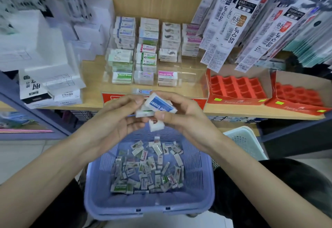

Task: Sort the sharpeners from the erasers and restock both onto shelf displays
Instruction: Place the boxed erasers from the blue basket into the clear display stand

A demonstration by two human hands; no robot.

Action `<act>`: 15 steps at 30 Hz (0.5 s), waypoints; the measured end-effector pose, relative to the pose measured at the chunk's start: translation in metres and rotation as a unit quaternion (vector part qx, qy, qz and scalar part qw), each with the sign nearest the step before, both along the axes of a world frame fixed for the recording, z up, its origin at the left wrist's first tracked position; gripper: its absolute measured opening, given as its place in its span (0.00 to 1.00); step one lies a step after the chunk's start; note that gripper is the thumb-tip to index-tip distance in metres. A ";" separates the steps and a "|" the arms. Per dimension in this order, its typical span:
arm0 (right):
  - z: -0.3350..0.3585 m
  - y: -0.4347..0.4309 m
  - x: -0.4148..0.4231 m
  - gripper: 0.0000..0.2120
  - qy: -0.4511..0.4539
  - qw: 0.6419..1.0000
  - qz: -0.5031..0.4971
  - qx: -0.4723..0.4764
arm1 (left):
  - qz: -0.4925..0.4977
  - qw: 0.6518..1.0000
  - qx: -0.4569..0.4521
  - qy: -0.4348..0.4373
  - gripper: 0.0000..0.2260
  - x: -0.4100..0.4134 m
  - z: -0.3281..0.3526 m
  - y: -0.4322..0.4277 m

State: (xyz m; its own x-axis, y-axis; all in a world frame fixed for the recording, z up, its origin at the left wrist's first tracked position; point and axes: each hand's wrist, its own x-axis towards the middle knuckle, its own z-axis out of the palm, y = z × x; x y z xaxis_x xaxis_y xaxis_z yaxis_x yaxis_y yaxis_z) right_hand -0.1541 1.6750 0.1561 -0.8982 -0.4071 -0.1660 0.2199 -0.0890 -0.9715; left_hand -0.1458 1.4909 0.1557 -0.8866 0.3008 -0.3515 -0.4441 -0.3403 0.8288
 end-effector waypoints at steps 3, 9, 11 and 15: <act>-0.001 0.001 0.001 0.19 -0.025 0.999 -0.002 -0.028 | 0.008 1.000 -0.017 -0.002 0.11 0.002 0.002 0.005; 0.003 -0.003 0.006 0.15 -0.075 0.989 -0.013 -0.127 | 0.016 0.999 -0.036 -0.035 0.18 0.002 0.003 0.006; 0.003 -0.004 0.005 0.14 -0.073 0.989 -0.018 -0.126 | -0.002 0.998 -0.031 -0.056 0.24 0.002 0.002 0.007; -0.002 -0.006 0.003 0.13 -0.041 0.995 -0.038 -0.078 | -0.005 0.997 0.014 -0.078 0.23 0.003 0.003 0.010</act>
State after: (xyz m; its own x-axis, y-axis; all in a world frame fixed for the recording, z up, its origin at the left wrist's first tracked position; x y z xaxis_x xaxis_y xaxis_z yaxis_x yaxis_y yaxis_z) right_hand -0.1510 1.6692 0.1538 -0.9131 -0.3658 -0.1802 0.2850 -0.2563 -0.9236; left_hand -0.1433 1.5013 0.1590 -0.8187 0.3213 -0.4760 -0.5703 -0.3571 0.7398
